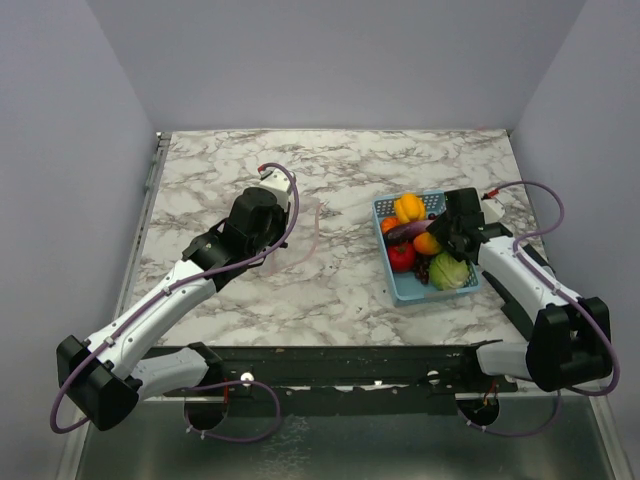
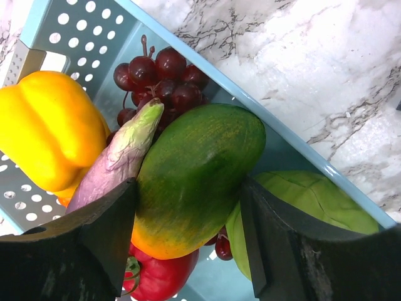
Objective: Place the food in the zip-top bag and seal the zipper
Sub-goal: Pick up the fake fruit from the bin.
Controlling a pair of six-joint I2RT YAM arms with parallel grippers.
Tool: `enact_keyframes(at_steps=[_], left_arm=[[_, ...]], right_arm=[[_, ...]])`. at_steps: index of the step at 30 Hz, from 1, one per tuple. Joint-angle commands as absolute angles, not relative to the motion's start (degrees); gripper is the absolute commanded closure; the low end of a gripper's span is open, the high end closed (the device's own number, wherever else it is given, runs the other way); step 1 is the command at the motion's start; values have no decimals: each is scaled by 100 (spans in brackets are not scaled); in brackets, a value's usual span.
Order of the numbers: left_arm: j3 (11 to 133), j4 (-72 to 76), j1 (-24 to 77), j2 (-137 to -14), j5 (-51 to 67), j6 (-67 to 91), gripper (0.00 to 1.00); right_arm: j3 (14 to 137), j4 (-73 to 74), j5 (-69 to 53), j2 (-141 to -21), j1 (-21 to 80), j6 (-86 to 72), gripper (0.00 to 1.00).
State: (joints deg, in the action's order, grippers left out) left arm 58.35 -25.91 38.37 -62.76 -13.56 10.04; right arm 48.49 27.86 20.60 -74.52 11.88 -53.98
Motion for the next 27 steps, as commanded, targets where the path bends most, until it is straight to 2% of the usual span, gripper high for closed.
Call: enact_keyframes(at_steps=[1, 4, 6, 17, 23, 27], left_arm=[[5740, -2522, 3838, -6214, -1488, 966, 100], [5739, -2521, 3835, -6214, -1503, 962, 100], [5739, -2522, 3836, -6214, -1505, 958, 100], [5739, -2525, 3841, -6181, -1512, 975, 100], [5739, -2520, 3835, -6173, -1512, 972, 100], [5739, -2518, 3836, -6183, -1511, 981, 100]], right_arm=[[4636, 2799, 1886, -7576, 1145, -5456, 62], [4687, 2818, 1901, -7433, 1146, -5383, 86], [4754, 2886, 1958, -7298, 1148, -5337, 98], [4904, 2917, 1659, -6295, 1147, -4930, 99], [4856, 2435, 785, -5940, 1145, -4320, 99], [4860, 2078, -284, -5865, 1161, -4147, 99]])
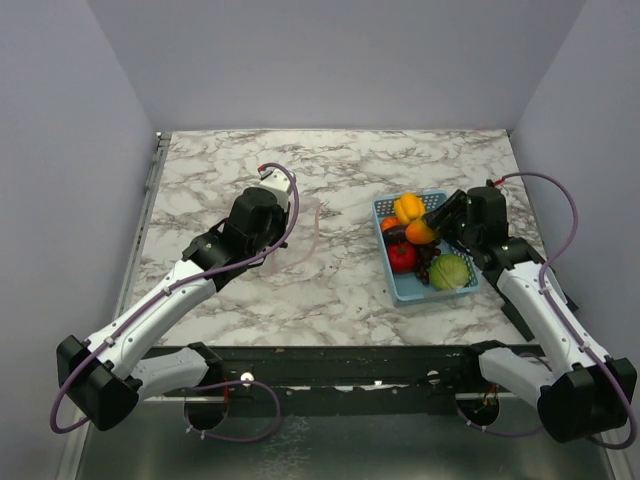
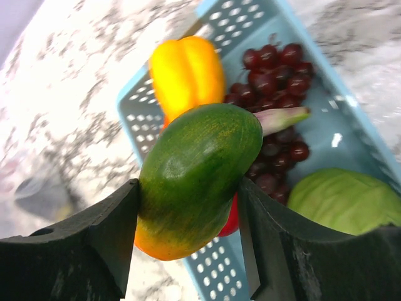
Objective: Place the food in the zip-top bag and seal the zipper
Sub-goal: Pick up the fake fruit from the bin, then place the fake fruit in the zipper food storage bag.
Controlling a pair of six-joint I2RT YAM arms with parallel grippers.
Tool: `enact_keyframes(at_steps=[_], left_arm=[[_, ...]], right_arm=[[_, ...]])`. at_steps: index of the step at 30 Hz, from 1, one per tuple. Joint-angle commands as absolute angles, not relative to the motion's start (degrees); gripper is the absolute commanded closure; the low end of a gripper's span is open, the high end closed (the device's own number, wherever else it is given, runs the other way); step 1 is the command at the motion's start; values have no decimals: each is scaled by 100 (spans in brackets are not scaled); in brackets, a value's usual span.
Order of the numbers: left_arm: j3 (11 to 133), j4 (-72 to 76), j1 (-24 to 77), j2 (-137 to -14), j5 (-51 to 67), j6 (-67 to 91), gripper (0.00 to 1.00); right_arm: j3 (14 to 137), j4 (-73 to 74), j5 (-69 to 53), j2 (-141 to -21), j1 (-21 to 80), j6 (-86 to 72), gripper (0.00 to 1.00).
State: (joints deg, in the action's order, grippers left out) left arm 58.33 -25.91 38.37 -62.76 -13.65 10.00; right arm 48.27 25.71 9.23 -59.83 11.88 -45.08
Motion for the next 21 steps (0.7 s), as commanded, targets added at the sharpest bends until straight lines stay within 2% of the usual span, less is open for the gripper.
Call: enact_keyframes(at_steps=[1, 12, 21], left_arm=[[5739, -2522, 3834, -6180, -1512, 983, 100], [5739, -2514, 3841, -6158, -1527, 997, 100], [5739, -2514, 3835, -6147, -1468, 998, 100]], right_arm=[[4865, 2016, -465, -5851, 1197, -4125, 99], [5200, 1554, -1193, -5742, 2176, -3633, 99], [5787, 1366, -1483, -6249, 3150, -3207, 99]])
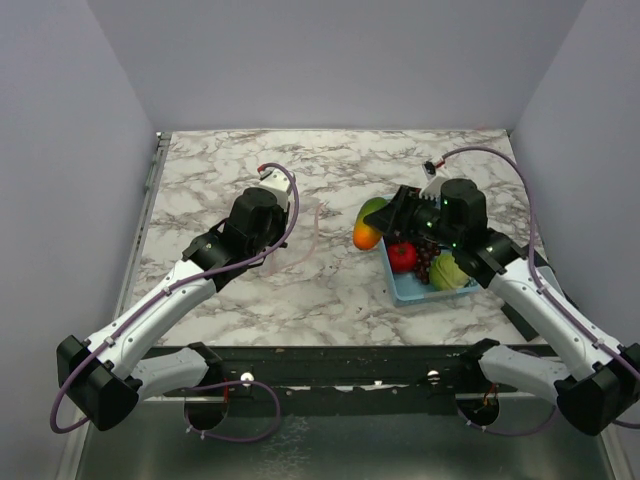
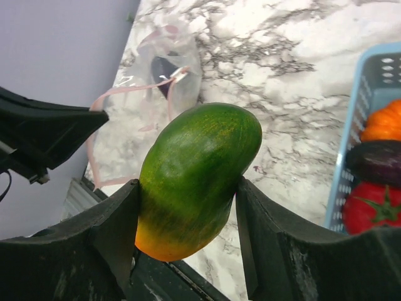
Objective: Place the food in the zip-top bag and seal the zipper
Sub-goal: Place the fake fruit in the zipper food storage bag.
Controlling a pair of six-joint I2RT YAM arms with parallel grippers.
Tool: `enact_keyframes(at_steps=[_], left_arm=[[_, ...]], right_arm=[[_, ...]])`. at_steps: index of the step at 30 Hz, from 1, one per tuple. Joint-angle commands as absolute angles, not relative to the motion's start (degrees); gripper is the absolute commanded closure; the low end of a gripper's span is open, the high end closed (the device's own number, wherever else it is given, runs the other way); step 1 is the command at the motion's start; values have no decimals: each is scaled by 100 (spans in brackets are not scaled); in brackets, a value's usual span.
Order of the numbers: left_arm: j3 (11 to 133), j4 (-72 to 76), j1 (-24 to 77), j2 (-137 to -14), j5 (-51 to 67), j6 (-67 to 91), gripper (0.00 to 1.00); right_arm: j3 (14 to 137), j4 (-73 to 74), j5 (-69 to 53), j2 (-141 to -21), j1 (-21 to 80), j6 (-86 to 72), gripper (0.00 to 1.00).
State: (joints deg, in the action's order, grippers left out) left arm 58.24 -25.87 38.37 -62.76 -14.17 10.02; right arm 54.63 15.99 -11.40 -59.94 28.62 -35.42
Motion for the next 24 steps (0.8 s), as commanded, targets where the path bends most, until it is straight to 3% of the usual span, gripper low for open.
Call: enact_keyframes(at_steps=[1, 24], left_arm=[[5739, -2514, 3836, -6152, -1468, 989, 100], [5739, -2514, 3825, -6100, -1433, 987, 100]], right_arm=[[5864, 1335, -1542, -6341, 3241, -3144, 99], [7126, 734, -1995, -8729, 4614, -3220, 99]])
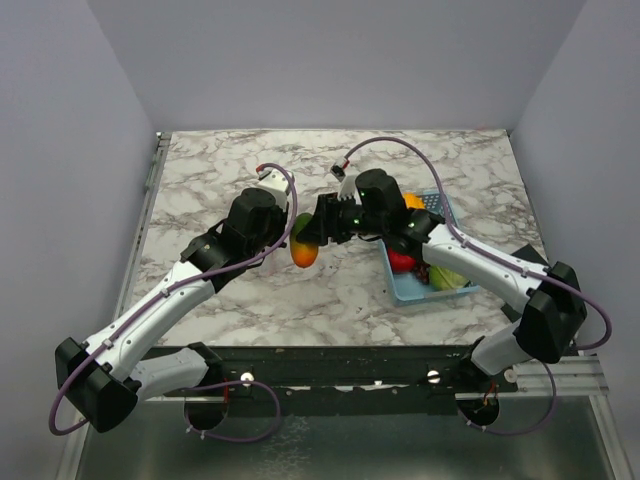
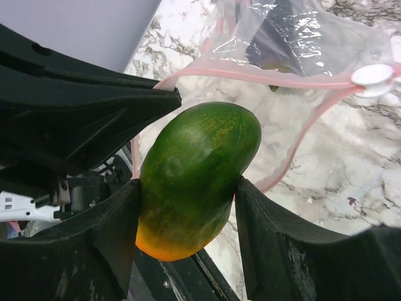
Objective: Place the food in the zip-top bag and seal the zipper
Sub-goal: Place the fake fruit in the zipper food storage bag.
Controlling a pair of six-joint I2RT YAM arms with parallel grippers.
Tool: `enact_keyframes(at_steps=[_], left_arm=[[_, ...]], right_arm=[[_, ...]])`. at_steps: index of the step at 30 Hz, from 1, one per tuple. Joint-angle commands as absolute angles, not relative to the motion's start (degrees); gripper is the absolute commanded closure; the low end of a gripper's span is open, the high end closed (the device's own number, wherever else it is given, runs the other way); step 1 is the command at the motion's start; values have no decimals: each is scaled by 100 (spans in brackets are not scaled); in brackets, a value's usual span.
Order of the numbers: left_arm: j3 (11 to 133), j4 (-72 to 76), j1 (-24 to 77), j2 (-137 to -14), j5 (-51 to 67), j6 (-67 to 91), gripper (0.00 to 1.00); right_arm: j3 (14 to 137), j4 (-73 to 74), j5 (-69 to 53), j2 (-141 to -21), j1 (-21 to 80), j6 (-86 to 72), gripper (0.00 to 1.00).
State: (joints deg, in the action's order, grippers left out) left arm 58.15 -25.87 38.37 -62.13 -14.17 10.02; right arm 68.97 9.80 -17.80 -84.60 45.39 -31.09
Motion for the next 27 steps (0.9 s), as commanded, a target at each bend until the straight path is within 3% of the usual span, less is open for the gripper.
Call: enact_keyframes(at_steps=[1, 10, 14, 15, 20, 27], left_arm=[[5739, -2506, 3831, -6100, -1433, 992, 100], [5739, -2505, 3823, -6108, -1415, 978, 100], [5739, -2505, 3823, -6121, -1368, 974, 100], [5740, -2505, 3822, -6125, -1371, 979, 100], [5739, -2505, 3821, -6126, -1388, 974, 100], [5739, -2504, 3814, -6143, -1398, 969, 100]], right_arm=[[7142, 710, -2006, -8791, 4621, -3244, 99], [7439, 778, -1759, -9368, 4623, -3604, 99], [7786, 862, -1452, -9674, 4623, -3730, 91], [7894, 931, -1311, -9741, 4623, -3744, 86], [8211, 1167, -758, -9938, 4623, -3885, 38], [8191, 1107, -723, -9852, 4640, -3886, 18]])
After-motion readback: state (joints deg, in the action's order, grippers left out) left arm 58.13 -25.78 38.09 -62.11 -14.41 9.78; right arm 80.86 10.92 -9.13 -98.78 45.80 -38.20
